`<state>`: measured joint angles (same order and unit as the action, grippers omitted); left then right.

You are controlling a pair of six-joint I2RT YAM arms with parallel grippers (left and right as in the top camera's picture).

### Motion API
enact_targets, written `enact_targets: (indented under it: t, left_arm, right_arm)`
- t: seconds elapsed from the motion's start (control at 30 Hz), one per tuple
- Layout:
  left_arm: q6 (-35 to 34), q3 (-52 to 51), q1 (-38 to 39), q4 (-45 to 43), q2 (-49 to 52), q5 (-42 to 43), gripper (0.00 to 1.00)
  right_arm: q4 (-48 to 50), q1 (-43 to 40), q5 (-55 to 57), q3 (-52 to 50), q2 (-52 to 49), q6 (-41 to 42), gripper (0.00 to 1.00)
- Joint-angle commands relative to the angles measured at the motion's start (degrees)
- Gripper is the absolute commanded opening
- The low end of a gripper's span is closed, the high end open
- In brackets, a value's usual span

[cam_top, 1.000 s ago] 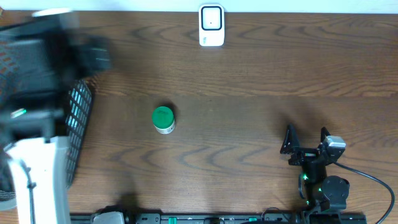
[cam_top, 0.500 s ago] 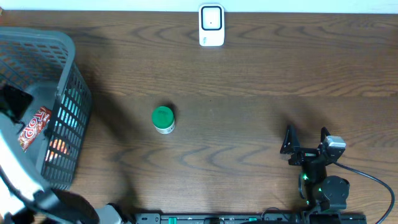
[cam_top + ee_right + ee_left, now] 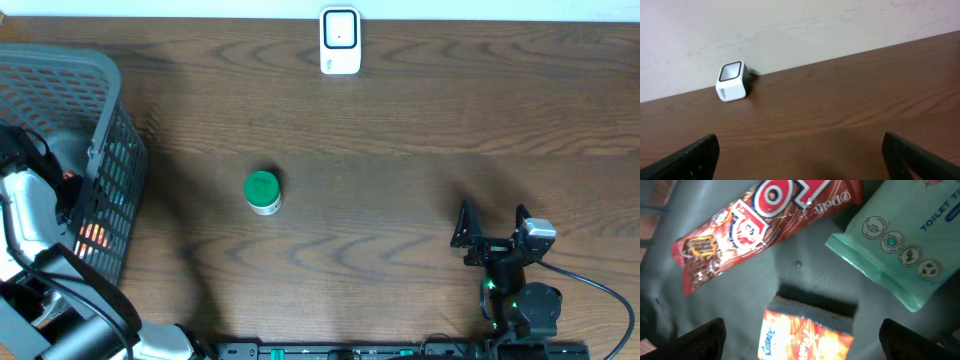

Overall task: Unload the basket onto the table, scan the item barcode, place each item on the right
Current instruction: 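Reach the left gripper into the basket and grasp the orange snack packet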

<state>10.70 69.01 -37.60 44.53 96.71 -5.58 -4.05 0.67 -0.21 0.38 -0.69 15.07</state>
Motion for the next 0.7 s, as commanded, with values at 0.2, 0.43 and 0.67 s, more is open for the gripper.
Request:
enact_targets:
  t: [0.2, 0.43, 0.67]
  left_arm:
    - [7.5, -0.3, 0.0, -0.7, 7.1, 1.1, 0.98]
    - [7.3, -0.3, 0.0, -1.2, 13.1, 1.2, 0.98]
    - [6.1, -0.3, 0.1, 0.6, 16.1, 6.5, 0.74]
  right_arm:
    - [-0.3, 0.5, 0.1, -0.1, 0.3, 0.5, 0.99]
    - [-0.3, 0.5, 0.1, -0.1, 0.3, 0.5, 0.99]
    - [-0.3, 0.5, 0.1, -0.1, 0.3, 0.5, 0.99]
